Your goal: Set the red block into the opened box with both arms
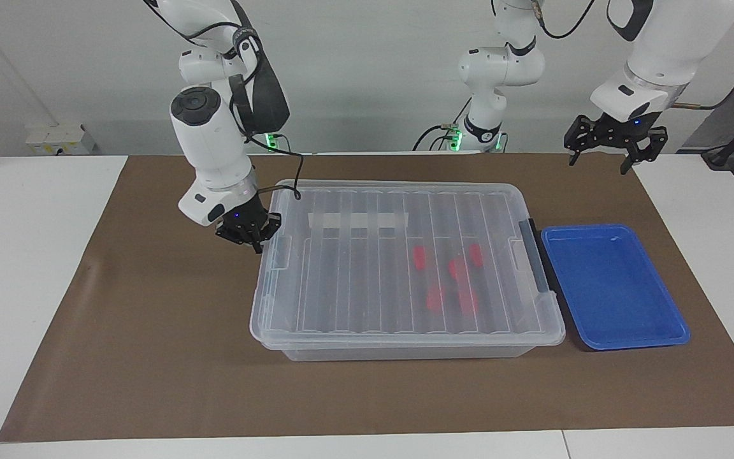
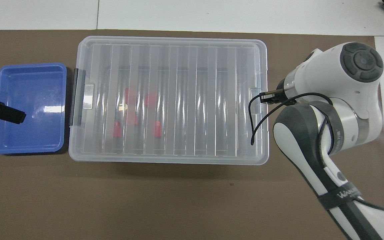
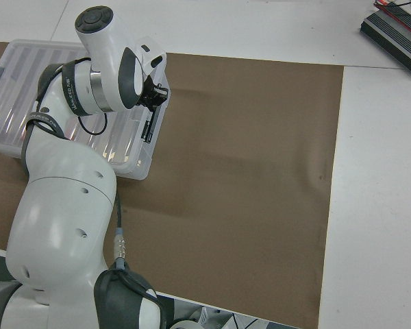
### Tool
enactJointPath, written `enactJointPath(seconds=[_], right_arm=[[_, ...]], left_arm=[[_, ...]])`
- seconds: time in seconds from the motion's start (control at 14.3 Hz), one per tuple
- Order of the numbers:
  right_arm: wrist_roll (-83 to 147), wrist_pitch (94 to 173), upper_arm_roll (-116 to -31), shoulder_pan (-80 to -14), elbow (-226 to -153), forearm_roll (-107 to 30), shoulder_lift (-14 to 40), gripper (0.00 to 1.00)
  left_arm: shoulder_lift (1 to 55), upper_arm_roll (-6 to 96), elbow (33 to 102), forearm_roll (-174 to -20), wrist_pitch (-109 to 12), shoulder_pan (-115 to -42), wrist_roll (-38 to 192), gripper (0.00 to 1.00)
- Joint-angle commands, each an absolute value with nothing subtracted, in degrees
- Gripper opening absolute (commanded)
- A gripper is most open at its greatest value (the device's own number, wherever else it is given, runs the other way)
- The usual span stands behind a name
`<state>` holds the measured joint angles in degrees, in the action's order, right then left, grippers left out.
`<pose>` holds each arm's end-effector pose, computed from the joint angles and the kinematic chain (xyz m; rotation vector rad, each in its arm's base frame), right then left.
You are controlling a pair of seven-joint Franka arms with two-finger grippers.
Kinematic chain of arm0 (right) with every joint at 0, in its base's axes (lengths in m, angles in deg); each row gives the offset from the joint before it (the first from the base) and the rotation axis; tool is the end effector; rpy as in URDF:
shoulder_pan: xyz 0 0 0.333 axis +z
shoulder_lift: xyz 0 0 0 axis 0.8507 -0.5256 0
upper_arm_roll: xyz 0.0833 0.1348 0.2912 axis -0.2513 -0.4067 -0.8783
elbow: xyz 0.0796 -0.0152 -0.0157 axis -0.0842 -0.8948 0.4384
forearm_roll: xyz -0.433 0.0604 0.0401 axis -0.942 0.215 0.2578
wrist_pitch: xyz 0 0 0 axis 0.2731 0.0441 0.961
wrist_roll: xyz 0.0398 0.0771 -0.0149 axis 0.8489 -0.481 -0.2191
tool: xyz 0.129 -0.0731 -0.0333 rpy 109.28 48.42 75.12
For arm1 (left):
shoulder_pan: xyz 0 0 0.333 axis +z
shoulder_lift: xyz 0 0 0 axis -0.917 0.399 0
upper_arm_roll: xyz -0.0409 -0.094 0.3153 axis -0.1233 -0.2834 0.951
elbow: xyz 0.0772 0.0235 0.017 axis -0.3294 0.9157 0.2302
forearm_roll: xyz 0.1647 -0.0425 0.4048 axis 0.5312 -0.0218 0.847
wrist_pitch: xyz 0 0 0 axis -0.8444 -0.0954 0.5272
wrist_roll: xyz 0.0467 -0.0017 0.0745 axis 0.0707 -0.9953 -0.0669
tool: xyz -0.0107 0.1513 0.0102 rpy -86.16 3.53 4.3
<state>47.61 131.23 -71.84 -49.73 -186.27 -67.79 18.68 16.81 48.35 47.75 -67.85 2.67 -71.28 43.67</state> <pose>0.6505 0.1606 0.4269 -3.0874 -0.1567 -0.1050 0.5881 -0.0362 0.6081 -3.0165 0.5972 0.0421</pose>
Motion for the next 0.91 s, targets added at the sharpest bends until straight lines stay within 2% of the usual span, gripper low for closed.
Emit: enactJointPath(seconds=[0.0,0.56,0.63,0.7,0.77,0.84], right_arm=[[47.21,131.41,-71.87,-50.11,-187.18,-66.33,19.77,0.0],[49.4,126.49,-71.16,-55.3,-186.91,-67.21,24.77,0.0],[50.98,125.96,-71.16,-55.48,-186.91,-67.21,25.73,0.26],[53.6,125.78,-71.08,-55.56,-186.91,-67.47,26.53,0.68],[56.85,125.52,-71.07,-55.65,-186.91,-67.65,27.84,1.0],[57.93,124.13,-71.07,-56.09,-186.65,-67.74,28.9,1.0]], left_arm=[[16.33,48.31,47.47,-68.47,3.72,-70.88,43.45,1.0],[16.33,48.31,47.47,-68.47,3.72,-70.88,43.45,1.0],[16.33,48.31,47.47,-68.47,3.72,-70.88,43.45,1.0],[16.33,48.31,47.47,-68.47,3.81,-70.88,43.45,1.0],[16.33,48.31,47.47,-68.47,3.72,-70.88,43.45,1.0],[16.33,48.31,47.47,-68.47,3.81,-70.88,43.45,1.0]])
